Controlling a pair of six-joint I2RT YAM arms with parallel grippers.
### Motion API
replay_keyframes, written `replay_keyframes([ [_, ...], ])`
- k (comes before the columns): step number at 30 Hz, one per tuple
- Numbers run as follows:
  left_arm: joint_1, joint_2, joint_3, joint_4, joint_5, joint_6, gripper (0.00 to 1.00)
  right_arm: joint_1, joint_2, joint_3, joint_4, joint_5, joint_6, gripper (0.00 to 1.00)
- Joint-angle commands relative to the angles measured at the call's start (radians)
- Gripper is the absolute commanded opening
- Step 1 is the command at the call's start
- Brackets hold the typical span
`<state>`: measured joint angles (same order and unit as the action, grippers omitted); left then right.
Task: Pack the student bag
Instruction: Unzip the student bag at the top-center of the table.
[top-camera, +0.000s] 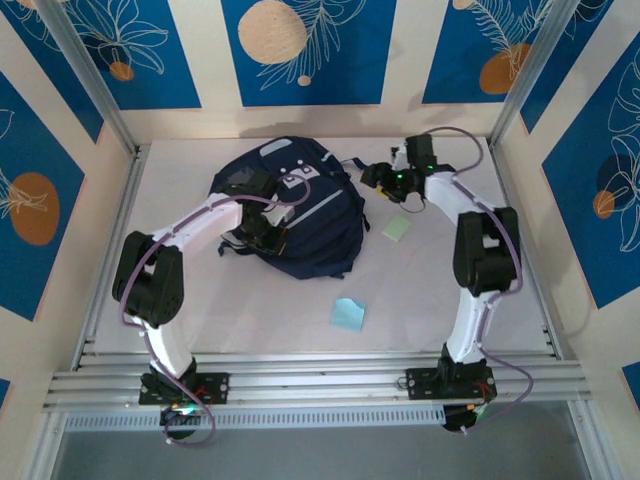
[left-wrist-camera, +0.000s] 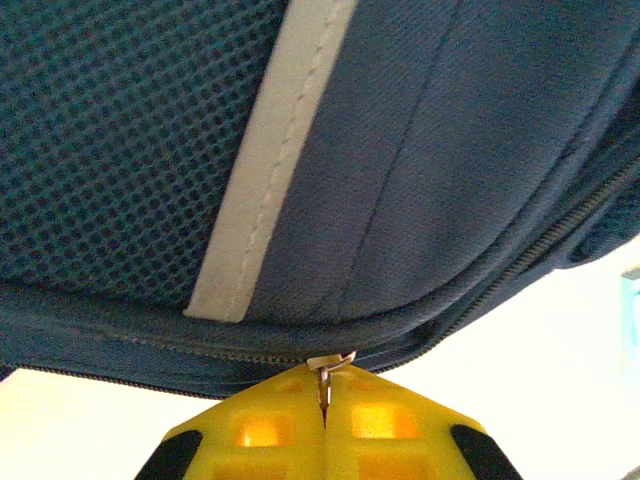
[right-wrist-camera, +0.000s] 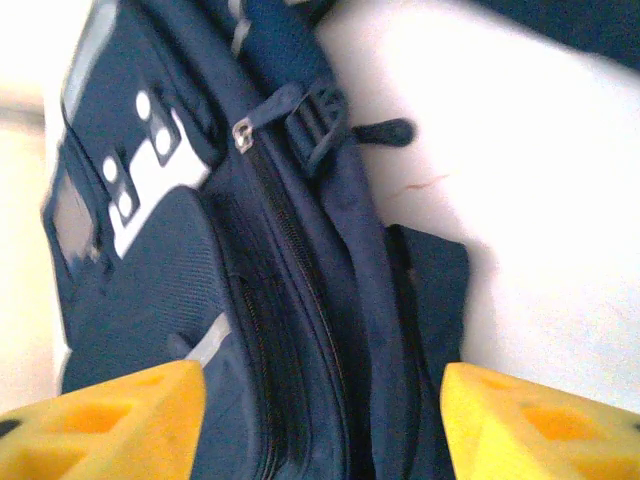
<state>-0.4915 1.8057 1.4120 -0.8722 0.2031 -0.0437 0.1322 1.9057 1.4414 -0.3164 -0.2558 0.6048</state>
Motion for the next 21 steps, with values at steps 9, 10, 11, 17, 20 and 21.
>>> replay_keyframes([
  [9,-0.041,0.070,0.055,0.016,0.084,-0.089,0.00,0.065,-0.276,-0.451,0.128,-0.065,0.218,0.74],
  [10,-0.041,0.069,0.052,0.023,0.087,-0.093,0.00,0.081,-0.273,-0.469,0.131,-0.068,0.226,0.75],
  [11,-0.041,0.068,0.048,0.031,0.086,-0.099,0.00,0.097,-0.267,-0.483,0.129,-0.066,0.233,0.77],
  [17,-0.042,0.059,0.021,0.093,0.094,-0.135,0.00,0.188,-0.215,-0.541,0.205,-0.069,0.305,0.77],
  [20,-0.042,0.060,0.012,0.105,0.092,-0.140,0.00,0.215,-0.180,-0.555,0.309,-0.048,0.364,0.65],
  [21,-0.042,0.059,0.009,0.108,0.088,-0.138,0.00,0.221,-0.170,-0.556,0.326,-0.036,0.374,0.55],
])
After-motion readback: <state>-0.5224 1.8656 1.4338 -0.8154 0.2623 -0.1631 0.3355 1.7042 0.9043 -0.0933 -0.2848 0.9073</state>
